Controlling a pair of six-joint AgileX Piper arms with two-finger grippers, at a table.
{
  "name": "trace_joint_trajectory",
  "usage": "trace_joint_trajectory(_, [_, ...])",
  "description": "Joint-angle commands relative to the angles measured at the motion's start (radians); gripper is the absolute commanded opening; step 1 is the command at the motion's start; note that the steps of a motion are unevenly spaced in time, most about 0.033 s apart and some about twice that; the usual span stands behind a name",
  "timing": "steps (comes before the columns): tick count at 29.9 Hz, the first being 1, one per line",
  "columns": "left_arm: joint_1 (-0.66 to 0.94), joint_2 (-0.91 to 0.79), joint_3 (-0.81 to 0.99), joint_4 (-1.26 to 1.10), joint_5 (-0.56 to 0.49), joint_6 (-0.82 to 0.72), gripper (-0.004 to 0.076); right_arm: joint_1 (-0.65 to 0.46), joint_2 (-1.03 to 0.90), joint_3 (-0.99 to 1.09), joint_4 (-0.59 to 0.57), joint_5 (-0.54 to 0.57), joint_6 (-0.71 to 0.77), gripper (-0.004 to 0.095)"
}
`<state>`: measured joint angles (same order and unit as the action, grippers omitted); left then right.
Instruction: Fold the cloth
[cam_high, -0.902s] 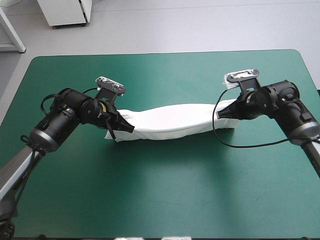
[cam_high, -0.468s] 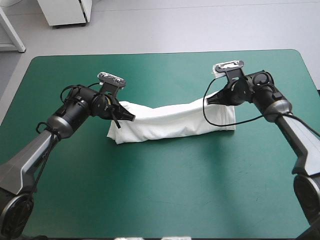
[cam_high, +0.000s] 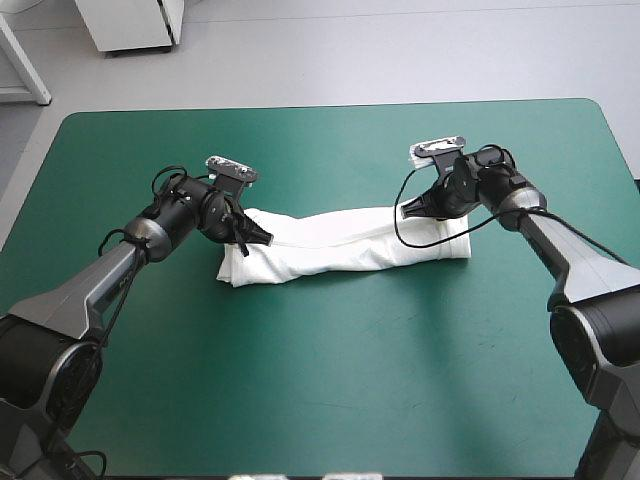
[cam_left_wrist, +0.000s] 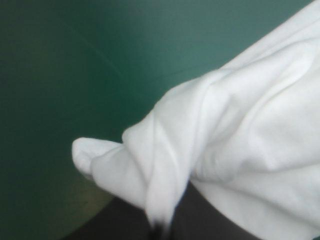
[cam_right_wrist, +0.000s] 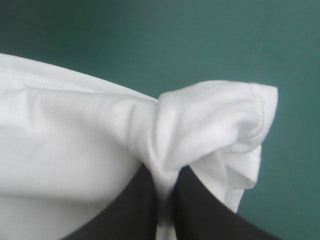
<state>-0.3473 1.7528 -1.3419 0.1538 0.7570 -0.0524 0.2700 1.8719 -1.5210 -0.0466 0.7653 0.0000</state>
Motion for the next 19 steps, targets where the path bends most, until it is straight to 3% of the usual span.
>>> trace_joint_trajectory(1, [0.002,-0.043,-0.034,0.01,-0.022,0.001,0.0086,-0.009,-0.053,-0.04,0.008,-0.027,-0.032,0.0271])
trace_joint_trajectory(5, [0.002,-0.054,-0.064,0.011,0.058,0.014,0.0291,-0.009,-0.089,-0.046,0.002,0.019,-0.032,0.051])
trace_joint_trajectory(6, [0.002,-0.057,-0.079,0.018,0.095,0.014,0.0372,-0.009,-0.102,-0.051,-0.004,0.037,-0.032,0.055])
trace_joint_trajectory(9, [0.002,-0.082,-0.114,0.02,0.194,0.012,0.0467,-0.013,-0.154,-0.055,-0.018,0.075,-0.032,0.0573])
trace_joint_trajectory(13, [0.002,-0.155,-0.154,0.0,0.297,0.012,0.0473,-0.029,-0.241,-0.055,-0.043,0.124,-0.029,0.0573])
trace_joint_trajectory(16, [0.002,-0.235,-0.183,-0.118,0.314,0.052,0.0465,-0.046,-0.314,-0.055,-0.055,0.152,-0.015,0.0571])
trace_joint_trajectory(19, [0.002,-0.308,-0.202,-0.293,0.292,0.151,0.0337,-0.064,-0.392,-0.055,-0.081,0.172,0.0,0.0571])
